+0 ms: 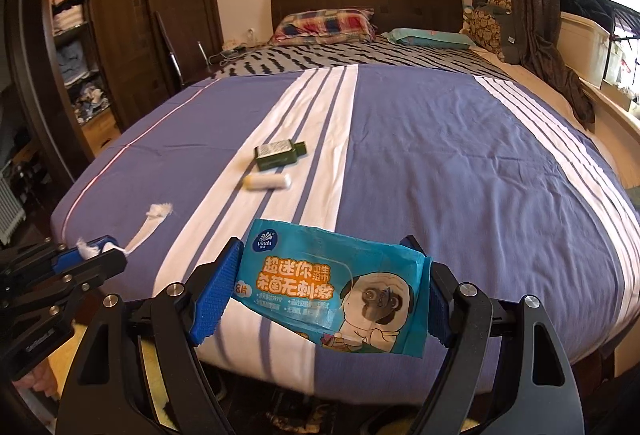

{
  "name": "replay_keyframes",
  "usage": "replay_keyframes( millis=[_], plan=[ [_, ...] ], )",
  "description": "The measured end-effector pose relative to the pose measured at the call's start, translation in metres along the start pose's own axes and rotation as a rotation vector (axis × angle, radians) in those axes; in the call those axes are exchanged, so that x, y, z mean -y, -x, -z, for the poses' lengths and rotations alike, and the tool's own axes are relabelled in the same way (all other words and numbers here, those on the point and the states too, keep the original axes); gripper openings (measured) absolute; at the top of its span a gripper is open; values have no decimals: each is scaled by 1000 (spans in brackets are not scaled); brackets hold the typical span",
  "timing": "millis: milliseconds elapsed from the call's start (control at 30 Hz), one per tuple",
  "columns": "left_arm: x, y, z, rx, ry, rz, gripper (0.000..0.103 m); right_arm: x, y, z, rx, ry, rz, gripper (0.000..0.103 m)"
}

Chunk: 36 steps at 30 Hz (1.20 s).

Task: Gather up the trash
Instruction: 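Carry the wipes packet and tissue down over the bin with both tools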

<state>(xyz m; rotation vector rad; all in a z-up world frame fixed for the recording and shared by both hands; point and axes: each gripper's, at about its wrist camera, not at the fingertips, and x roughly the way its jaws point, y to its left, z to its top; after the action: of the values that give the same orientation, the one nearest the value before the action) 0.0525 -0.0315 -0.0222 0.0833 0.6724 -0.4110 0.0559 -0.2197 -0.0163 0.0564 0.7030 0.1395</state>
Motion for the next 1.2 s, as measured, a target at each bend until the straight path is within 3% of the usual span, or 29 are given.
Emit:
replay_keyframes(
  millis=[400,733,1200],
  plan=[
    [15,3,66,-75,-1,52,17,-10,30,80,-24,-18,-37,80],
    [18,-32,119,-214,30,94,17,-7,0,132,-149,-49,-19,80],
    [17,-110,190,-460,74,121,17,-3,-53,187,-321,-104,-14,80]
  ],
)
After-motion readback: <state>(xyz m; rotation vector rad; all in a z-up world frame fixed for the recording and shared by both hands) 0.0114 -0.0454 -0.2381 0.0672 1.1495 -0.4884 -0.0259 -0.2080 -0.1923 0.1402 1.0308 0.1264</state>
